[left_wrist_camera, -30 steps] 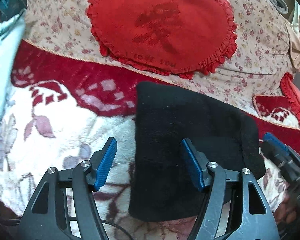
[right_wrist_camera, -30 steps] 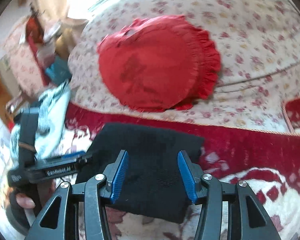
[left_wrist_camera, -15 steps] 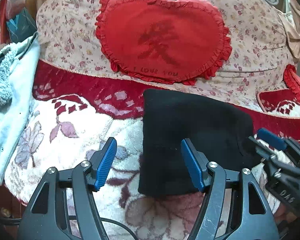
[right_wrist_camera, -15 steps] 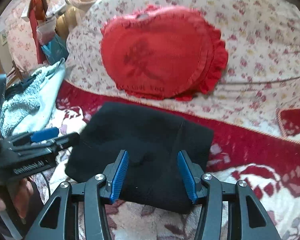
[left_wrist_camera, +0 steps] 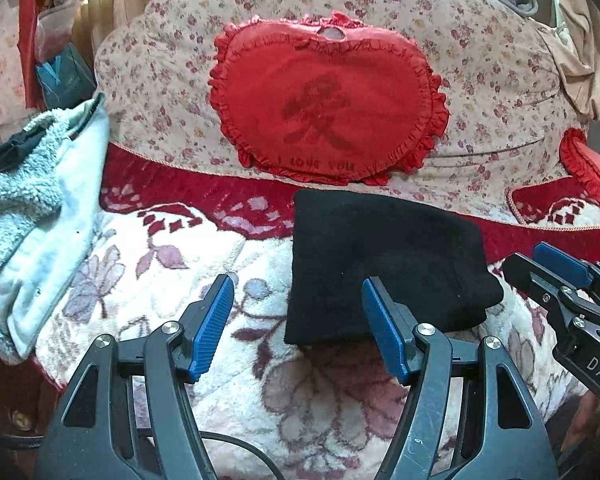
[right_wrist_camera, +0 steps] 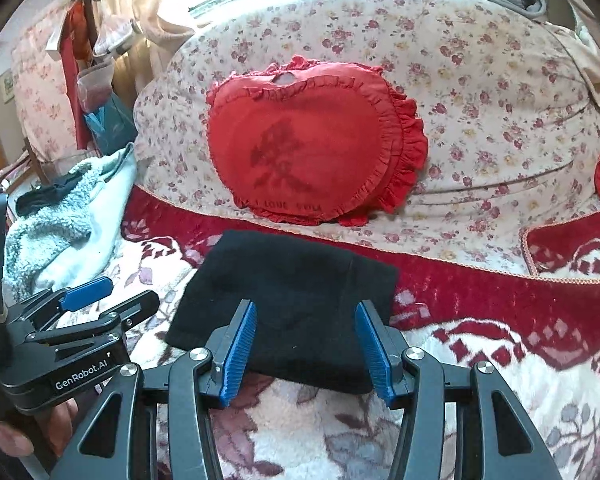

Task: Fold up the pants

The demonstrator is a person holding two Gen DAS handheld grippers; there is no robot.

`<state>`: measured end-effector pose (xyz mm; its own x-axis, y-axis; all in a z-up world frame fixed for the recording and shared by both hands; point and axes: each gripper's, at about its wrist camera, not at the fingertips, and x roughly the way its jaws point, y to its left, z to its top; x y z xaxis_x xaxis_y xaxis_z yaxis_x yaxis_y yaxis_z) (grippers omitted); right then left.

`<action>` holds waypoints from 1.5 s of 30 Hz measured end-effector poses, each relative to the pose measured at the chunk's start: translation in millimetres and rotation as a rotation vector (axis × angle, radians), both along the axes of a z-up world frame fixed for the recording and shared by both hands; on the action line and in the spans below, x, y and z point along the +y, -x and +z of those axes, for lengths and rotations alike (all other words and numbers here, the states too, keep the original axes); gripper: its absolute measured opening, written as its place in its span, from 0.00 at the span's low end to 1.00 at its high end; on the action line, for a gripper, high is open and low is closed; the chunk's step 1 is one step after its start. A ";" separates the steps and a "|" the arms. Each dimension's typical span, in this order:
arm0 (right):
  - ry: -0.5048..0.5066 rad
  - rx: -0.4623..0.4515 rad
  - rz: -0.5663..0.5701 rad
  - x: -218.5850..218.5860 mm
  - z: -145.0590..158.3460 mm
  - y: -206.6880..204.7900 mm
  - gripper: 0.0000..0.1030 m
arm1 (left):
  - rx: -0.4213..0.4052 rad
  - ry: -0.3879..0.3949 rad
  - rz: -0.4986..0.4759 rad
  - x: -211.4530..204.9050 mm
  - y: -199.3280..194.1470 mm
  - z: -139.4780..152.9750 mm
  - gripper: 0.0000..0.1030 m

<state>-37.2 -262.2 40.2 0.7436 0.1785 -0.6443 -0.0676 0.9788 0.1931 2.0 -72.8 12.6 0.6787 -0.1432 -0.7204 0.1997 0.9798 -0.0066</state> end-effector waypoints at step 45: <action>0.005 -0.019 0.027 13.2 17.4 25.9 0.48 | -0.065 -0.018 -0.007 0.5 38.5 19.9 0.65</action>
<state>-63.1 -249.0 57.6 0.7507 0.1953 -0.6311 -0.0971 0.9775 0.1870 -36.6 -72.3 32.5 0.7230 -0.1351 -0.6775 0.2058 0.9783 0.0246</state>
